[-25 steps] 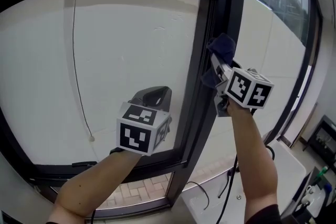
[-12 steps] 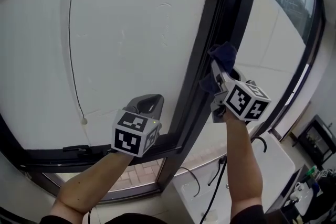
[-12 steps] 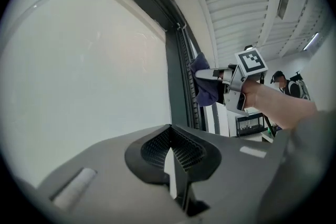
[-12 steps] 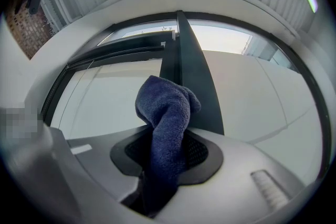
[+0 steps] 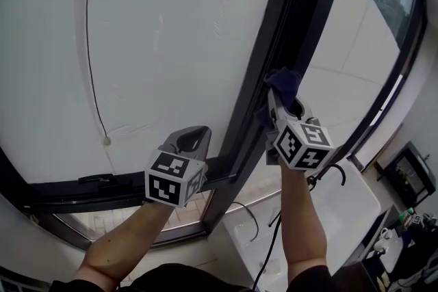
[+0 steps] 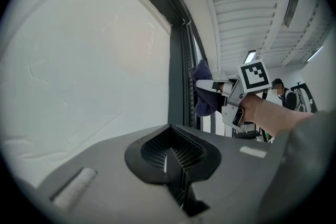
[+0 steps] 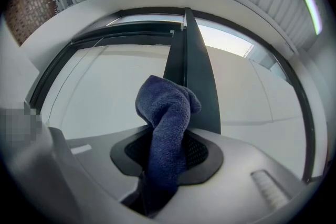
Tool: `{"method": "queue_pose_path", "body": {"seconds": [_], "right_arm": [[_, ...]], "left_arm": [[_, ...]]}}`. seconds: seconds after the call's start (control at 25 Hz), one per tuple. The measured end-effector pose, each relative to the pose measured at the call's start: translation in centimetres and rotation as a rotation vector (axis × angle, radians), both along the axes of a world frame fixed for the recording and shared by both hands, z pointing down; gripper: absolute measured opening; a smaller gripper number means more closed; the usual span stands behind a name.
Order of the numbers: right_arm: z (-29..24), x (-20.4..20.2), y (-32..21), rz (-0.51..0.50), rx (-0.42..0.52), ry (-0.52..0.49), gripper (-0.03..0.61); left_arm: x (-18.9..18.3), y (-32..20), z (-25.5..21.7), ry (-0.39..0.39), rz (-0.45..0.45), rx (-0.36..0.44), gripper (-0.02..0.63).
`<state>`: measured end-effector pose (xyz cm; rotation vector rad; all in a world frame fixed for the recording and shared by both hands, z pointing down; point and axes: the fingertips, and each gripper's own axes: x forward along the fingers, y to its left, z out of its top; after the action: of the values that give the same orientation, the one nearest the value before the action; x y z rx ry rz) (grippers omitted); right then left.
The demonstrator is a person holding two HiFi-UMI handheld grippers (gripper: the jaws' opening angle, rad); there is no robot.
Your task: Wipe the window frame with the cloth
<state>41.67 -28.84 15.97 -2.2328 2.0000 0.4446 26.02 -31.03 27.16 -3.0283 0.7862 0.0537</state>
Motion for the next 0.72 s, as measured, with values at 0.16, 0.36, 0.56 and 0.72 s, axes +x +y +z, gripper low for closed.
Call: {"method": "queue_pose_path", "body": {"seconds": [0.16,0.36,0.56,0.72], "right_arm": [[2.7,-0.1,0.0,-0.007,0.011,-0.044,0.12],[6.9,-0.2,-0.2,-0.043,-0.042,-0.091,0.12],[11.3,0.1,-0.2,-0.049,-0.09,-0.103,0.12],[15.3,0.5,-0.3,-0.033,-0.117,-0.107,0.122]], "left_arm": [[0.9,0.8,1.7,-0.021,0.026,0.01,-0.006],[1.5,1.0,3.9,-0.025,0.042,-0.026,-0.006],[2.1,1.3,6.5,-0.026,0.059,-0.062,-0.006],[2.5,1.5,8.7,-0.036,0.074,-0.079,-0.006]]}}
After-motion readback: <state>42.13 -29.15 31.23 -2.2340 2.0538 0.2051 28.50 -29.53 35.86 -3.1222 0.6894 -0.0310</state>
